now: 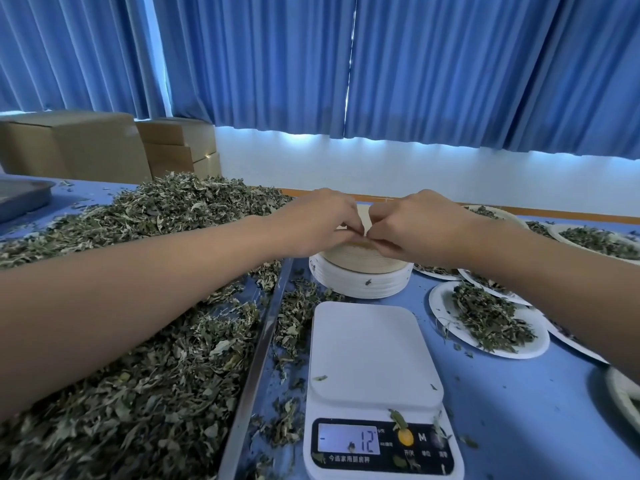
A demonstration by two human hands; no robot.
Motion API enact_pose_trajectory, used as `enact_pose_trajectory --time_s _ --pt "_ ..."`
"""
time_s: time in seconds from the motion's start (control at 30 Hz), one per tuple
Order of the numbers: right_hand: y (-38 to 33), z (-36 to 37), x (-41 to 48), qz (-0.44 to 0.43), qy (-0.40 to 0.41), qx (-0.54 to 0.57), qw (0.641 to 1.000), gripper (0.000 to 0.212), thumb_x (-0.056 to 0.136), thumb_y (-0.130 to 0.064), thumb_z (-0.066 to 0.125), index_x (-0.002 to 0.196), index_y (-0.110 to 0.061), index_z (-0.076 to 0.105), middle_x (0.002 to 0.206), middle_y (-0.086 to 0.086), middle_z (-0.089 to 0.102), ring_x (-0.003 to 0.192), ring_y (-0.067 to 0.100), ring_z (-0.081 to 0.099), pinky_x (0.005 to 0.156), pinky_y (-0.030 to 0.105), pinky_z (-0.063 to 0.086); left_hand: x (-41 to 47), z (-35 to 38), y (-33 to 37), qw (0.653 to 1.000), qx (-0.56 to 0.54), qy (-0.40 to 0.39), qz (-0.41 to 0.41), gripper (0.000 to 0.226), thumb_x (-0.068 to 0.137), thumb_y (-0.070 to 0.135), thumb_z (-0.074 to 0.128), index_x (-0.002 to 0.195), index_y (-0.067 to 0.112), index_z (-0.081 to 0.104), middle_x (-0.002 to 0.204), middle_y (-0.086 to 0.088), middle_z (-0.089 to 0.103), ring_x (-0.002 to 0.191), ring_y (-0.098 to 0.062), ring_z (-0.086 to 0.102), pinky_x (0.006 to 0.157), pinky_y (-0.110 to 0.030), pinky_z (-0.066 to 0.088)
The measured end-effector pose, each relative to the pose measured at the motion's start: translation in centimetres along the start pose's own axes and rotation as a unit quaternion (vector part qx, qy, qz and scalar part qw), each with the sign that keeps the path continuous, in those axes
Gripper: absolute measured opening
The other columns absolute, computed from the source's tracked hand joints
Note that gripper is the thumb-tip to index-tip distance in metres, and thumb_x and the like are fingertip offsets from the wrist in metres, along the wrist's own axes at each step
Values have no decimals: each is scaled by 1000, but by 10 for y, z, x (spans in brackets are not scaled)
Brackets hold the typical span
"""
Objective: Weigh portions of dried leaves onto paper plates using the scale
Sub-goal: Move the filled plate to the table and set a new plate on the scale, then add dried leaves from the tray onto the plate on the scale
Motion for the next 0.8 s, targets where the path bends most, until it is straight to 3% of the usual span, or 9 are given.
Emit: enact_pose_trajectory --time_s 0.17,0.27,0.43,0.53,0.67,0.8 --pt "12 -5 -5 27 53 -2 998 38 107 -29 33 104 -11 67 100 6 57 75 35 59 58 39 40 5 -9 4 994 106 13 22 22 100 32 54 108 23 73 104 1 64 97 -21 58 80 -36 39" --pt "18 -6 -8 70 70 -5 995 30 104 -25 34 112 -11 60 104 4 57 76 30 53 57 37 34 5 -13 8 989 143 42 8 20 99 27 53 105 20 71 99 1 62 93 -23 59 72 -32 31" --pt "-7 -14 -35 60 72 55 994 40 102 -35 27 111 -21 64 102 -3 60 82 28 61 57 34 41 -21 -16 26 997 71 10 9 18 98 29 59 107 26 75 97 7 64 95 -20 60 78 -41 49" --pt "-39 -23 -68 18 113 124 986 34 105 -33 43 107 -20 73 96 -1 65 74 30 65 51 39 50 -58 -12 43 999 17 -24 37 18 97 33 66 110 27 76 93 12 63 91 -12 58 81 -42 50" --pt "-80 -30 -107 0 206 166 964 30 103 -27 52 102 -14 78 94 2 70 66 25 64 43 37 50 -104 -3 72 996 -6 -39 80 20 96 30 67 112 23 77 101 6 68 98 -17 62 82 -42 52" --pt "-101 -22 -132 9 246 209 946 27 103 -32 57 103 -18 80 95 0 70 66 19 64 50 32 52 -129 9 89 994 -8 -63 94 24 98 33 64 116 21 75 109 6 70 105 -14 62 88 -41 51"
Point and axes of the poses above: each hand's wrist, its own x-axis towards the middle knuckle, its own z-axis out of the palm, y = z × x, the point moved 6 cm from there along x, towards the middle knuckle
